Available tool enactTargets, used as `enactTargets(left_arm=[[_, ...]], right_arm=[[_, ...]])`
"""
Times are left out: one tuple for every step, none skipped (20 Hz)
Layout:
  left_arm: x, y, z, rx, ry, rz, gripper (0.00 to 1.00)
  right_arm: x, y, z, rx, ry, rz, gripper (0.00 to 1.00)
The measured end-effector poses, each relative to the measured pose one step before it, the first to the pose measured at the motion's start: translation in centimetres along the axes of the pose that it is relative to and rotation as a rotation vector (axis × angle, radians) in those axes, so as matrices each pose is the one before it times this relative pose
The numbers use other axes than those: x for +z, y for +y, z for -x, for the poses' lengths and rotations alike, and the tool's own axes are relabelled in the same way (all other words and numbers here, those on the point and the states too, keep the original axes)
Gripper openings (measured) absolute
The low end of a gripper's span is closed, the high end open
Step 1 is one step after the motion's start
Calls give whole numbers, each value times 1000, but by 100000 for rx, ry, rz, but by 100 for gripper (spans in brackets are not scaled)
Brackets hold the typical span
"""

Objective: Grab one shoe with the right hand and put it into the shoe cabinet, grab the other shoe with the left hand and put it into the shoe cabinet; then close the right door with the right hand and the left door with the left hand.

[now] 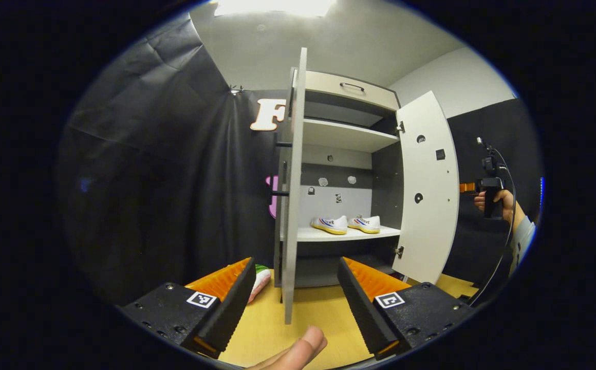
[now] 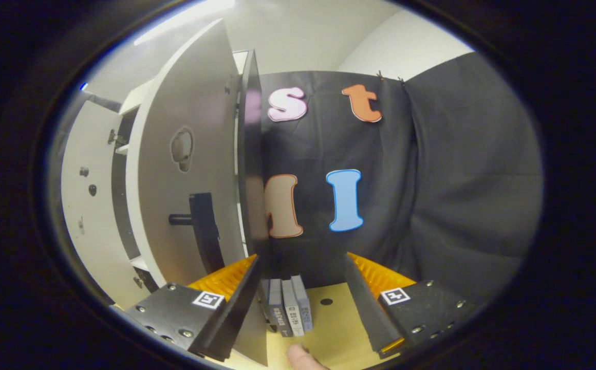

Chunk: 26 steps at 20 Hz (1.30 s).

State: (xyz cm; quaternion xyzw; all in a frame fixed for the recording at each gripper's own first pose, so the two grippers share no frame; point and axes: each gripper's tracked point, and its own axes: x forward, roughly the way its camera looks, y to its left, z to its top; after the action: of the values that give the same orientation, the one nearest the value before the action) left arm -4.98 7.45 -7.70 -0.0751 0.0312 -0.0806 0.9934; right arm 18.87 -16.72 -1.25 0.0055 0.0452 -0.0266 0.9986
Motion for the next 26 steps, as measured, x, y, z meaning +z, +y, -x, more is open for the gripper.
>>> enactTargets(left_arm=[[75, 267, 401, -642, -89, -38, 96], [103, 185, 284, -403, -487, -218, 96], [216, 383, 73, 310, -967, 103, 96], [302, 285, 159, 318, -668, -26, 96], [162, -25, 190, -263, -928, 197, 93], [134, -98, 137, -285, -192, -105, 96], [-60, -141, 69, -613, 29, -87, 96], [0, -177, 50, -469, 307, -271, 96], [35, -179, -111, -316, -43, 12, 96], [84, -65, -61, -216, -58, -41, 96], [15, -27, 8, 43, -189, 3, 96], [60, -34, 28, 115, 130, 157, 96], [24, -56, -60, -53, 212, -314, 96], [16, 53, -51, 281, 128, -209, 96], [58, 7, -132, 218, -97, -118, 96], [170, 68, -193, 303, -301, 231, 96], [6, 127, -135, 604, -176, 508, 96], [30, 155, -109, 694, -231, 739, 96], [-68, 179, -148, 790, 109, 810, 96], [73, 264, -240, 975, 29, 466, 96], [-3, 600, -138, 1267, 686, -594, 96], [258, 738, -126, 1426, -339, -1000, 96], [297, 772, -301, 1748, -515, -972, 96], [287, 895, -354, 1811, -466, -496, 96], [39, 685, -340, 689, 475, 270, 96], [97, 546, -261, 102, 684, 863, 96]], right_arm=[[316, 279, 220, -1131, -874, 2261, 95], [96, 326, 113, -665, 221, 2634, 95], [-2, 517, 284, 73, 414, 489, 95], [-164, 683, 37, 771, 224, -214, 95], [20, 805, 295, 1041, 27, -937, 95], [-73, 565, -24, 1088, -61, -838, 94], [51, 612, 107, 422, -171, -465, 94], [107, 599, 65, 537, -697, 1046, 94], [257, 678, 100, 369, -551, 982, 95], [-143, 857, 60, 602, -37, 539, 95], [-92, 917, 103, 1070, 66, 34, 94], [9, 1123, -68, 1396, 115, -450, 94], [3, 1020, -161, 1088, -22, -371, 94], [-2, 921, -222, 644, -513, -394, 94], [-24, 877, -289, -275, -301, 44, 94], [-362, 656, -322, -1634, 558, 405, 94], [-138, 771, -227, -1439, -400, 391, 94], [-102, 1212, -510, 267, -549, -224, 95], [-333, 1552, -215, 2423, 315, -1033, 95], [-553, 1736, -223, 3680, 230, -2196, 95], [-281, 1507, 190, 2795, -256, -1414, 91], [-56, 695, 267, 1470, -25, 515, 92], [73, 427, 387, 505, -1075, 2176, 94], [95, 434, 406, 320, -1438, 2584, 96], [-16, 565, 389, 838, -1168, 940, 97], [-534, 849, 326, 1598, -169, 176, 99]])
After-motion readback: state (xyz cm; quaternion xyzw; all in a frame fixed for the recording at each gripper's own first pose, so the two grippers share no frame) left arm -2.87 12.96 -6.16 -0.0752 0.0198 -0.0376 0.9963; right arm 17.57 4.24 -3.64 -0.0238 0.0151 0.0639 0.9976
